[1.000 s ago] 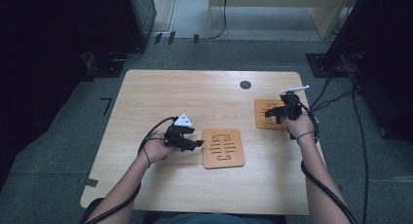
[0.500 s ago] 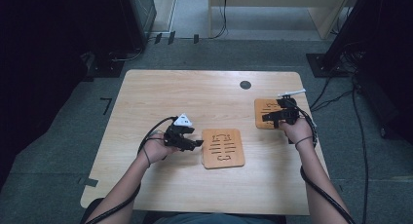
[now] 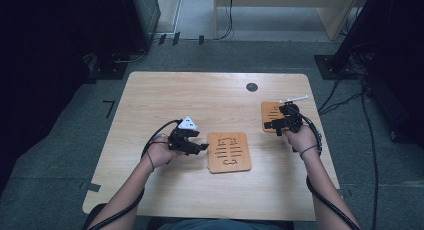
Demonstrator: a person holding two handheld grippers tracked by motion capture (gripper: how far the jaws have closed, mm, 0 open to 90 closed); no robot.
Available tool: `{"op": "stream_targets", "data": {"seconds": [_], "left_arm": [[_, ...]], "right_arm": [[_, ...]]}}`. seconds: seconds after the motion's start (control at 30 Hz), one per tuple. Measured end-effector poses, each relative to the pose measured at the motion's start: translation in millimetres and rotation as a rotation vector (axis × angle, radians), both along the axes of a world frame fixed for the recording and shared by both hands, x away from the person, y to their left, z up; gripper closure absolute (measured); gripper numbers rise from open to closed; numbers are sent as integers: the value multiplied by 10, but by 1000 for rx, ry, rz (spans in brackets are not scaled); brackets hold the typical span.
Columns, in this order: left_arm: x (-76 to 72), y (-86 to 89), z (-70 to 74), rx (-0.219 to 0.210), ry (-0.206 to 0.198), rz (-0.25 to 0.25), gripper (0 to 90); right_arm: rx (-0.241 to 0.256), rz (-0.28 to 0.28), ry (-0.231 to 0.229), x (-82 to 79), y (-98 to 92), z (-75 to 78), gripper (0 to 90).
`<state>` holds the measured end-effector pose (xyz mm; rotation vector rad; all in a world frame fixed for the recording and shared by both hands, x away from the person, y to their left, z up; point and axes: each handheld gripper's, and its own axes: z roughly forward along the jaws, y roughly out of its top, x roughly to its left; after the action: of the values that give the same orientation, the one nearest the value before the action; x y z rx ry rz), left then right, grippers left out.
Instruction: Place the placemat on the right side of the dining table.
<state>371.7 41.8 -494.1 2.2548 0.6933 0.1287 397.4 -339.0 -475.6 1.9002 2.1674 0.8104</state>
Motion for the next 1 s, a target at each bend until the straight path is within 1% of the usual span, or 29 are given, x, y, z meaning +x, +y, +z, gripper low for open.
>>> {"op": "stream_targets", "data": {"seconds": [0.13,0.23,0.43,0.5,0.63,0.73,0.8,0.87,1.0], "left_arm": [[0,-1,-3,1,0,1,306],[1,-2,-7,4,0,0,306],[3,-12,-21,15,-6,-7,305],[5,-11,-24,14,-4,-6,304],[20,-2,-35,14,0,3,304],[29,5,-38,18,3,4,303],[34,3,-41,14,11,12,296],[37,5,-42,13,12,12,292],[42,10,-45,13,13,14,291]], "right_arm": [[-4,8,-1,-44,33,-14,226],[-6,28,-4,-87,74,-29,225],[-15,51,6,-137,147,-72,225],[-21,63,1,-154,170,-79,225],[-18,74,-2,-185,209,-78,226],[-18,104,-21,-224,264,-75,226],[-22,114,-24,-241,296,-75,228],[-21,129,-25,-261,336,-77,228],[-31,174,-42,-296,422,-86,228]]}}
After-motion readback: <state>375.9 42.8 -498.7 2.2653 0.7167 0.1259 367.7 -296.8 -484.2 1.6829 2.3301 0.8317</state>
